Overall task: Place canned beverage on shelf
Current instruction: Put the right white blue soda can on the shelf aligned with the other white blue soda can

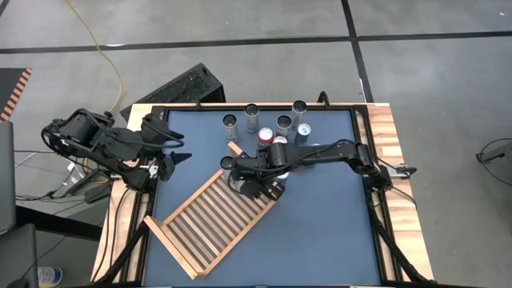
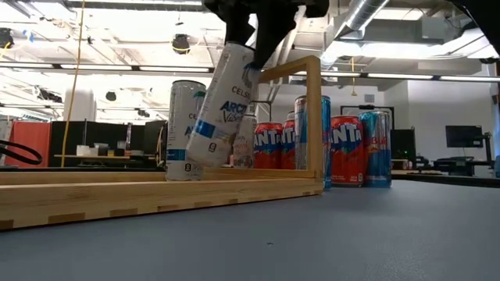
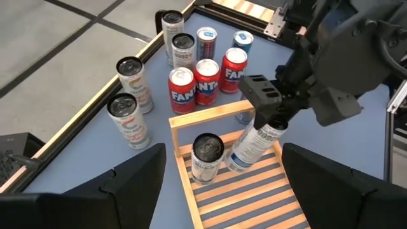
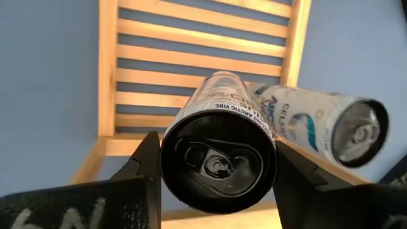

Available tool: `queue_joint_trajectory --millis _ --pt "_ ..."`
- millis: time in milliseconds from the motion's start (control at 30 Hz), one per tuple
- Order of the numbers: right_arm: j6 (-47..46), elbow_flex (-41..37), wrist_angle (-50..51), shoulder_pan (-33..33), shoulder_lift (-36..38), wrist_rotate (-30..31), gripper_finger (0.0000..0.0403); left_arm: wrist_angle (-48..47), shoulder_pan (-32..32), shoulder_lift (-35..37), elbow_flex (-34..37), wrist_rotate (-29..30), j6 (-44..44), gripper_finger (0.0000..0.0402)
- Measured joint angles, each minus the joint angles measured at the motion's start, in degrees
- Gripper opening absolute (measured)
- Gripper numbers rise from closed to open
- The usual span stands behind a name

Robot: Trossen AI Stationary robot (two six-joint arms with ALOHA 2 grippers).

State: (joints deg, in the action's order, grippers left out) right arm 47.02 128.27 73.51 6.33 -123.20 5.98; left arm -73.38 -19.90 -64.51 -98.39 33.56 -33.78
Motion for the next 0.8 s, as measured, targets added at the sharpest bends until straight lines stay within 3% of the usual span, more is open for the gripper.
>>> queue_joint_trajectory --millis 367,800 --pt "4.0 -1.1 1.2 0.0 0.0 -0.2 0.0173 0.0 0.0 0.0 0.0 0.1 0.1 0.0303" --pt "4.1 -1.1 2.1 0.0 0.0 -4.5 0.0173 -0.2 0.0 0.0 0.0 0.1 0.1 0.0303"
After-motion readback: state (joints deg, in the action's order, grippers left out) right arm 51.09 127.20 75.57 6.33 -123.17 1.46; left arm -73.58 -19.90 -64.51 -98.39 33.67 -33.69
